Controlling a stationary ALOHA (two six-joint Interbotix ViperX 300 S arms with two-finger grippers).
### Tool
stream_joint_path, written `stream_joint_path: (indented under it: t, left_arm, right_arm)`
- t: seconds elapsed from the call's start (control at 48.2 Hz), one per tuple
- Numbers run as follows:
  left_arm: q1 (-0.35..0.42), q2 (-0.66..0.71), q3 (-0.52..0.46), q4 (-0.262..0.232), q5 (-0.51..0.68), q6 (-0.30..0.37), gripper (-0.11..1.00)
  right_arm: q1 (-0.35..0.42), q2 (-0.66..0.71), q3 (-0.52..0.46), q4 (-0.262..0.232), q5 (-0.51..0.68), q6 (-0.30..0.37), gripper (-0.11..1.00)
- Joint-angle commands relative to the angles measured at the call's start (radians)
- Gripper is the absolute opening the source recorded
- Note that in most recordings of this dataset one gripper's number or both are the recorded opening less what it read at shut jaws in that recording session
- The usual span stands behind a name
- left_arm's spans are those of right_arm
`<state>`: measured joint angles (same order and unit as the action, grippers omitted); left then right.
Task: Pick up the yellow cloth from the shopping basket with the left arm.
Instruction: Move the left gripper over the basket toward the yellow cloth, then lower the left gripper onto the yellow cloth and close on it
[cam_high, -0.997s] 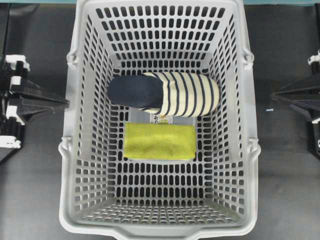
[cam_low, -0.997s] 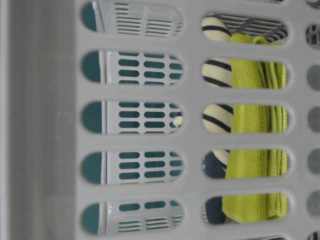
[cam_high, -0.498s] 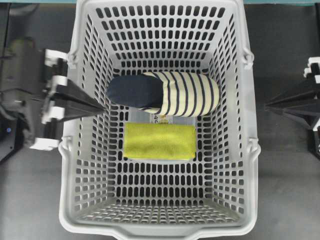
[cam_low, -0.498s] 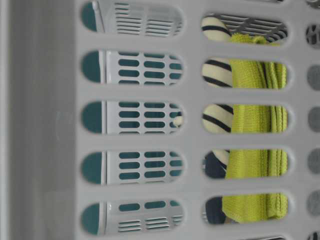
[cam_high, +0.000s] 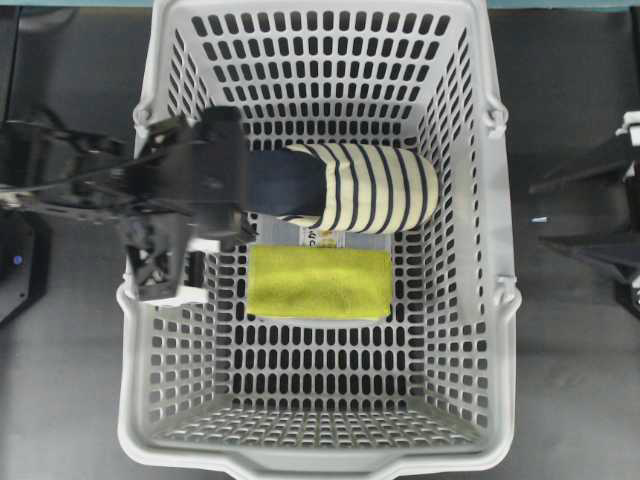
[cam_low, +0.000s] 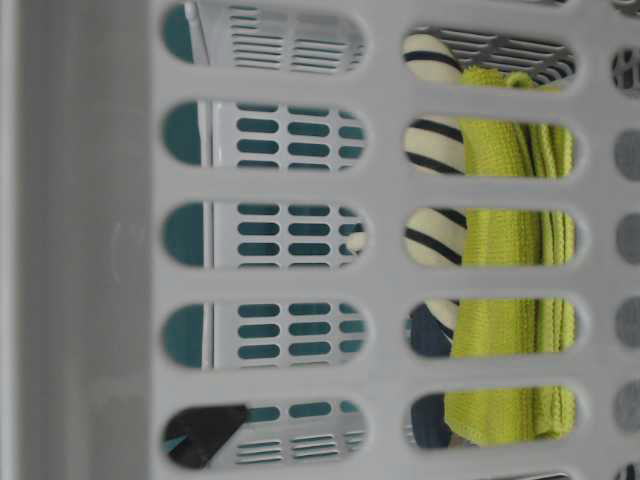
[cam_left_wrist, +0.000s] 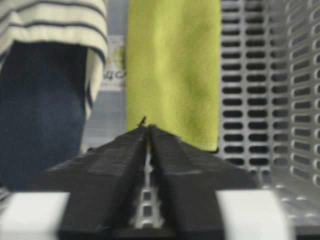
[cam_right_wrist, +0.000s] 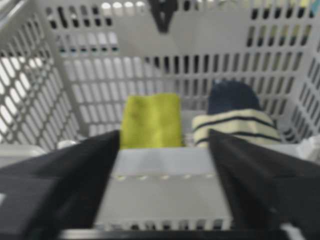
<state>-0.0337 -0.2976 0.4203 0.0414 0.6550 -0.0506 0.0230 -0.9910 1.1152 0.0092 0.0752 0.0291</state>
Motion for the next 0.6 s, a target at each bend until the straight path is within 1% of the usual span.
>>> stream_joint_path:
  t: [0.0,0.062,0.166,0.228,0.27,0.332,0.457,0.581]
  left_arm:
    - [0.009,0.040,-0.060,0.003,0.028,-0.002,0.21]
    - [0.008,0.071,-0.075,0.002,0.029,-0.002,0.40]
    - [0.006,0.129,-0.101,0.003,0.043,0.000,0.71]
    - [0.005,0.173,-0.121,0.002,0.063,0.000,0.84]
    - [0.002,0.199,-0.133,0.003,0.074,-0.002,0.90]
    - [-0.005,0.239,-0.155,0.003,0.080,-0.002,0.91]
    - [-0.023,0.319,-0.209,0.002,0.083,-0.002,0.89]
    - [-0.026,0.393,-0.215,0.002,0.083,0.003,0.89]
  right_arm:
    - [0.002,0.003,-0.029,0.002,-0.032,0.009,0.76]
    - [0.002,0.003,-0.029,0.002,-0.035,0.017,0.83]
    - [0.002,0.002,-0.025,0.002,-0.038,0.028,0.80]
    - [0.002,0.000,-0.020,0.002,-0.038,0.032,0.80]
    - [0.002,0.000,-0.020,0.002,-0.038,0.035,0.80]
    - [0.002,0.000,-0.020,0.000,-0.040,0.038,0.80]
    - [0.006,0.000,-0.018,0.000,-0.043,0.044,0.80]
    - [0.012,-0.002,-0.018,0.002,-0.043,0.046,0.80]
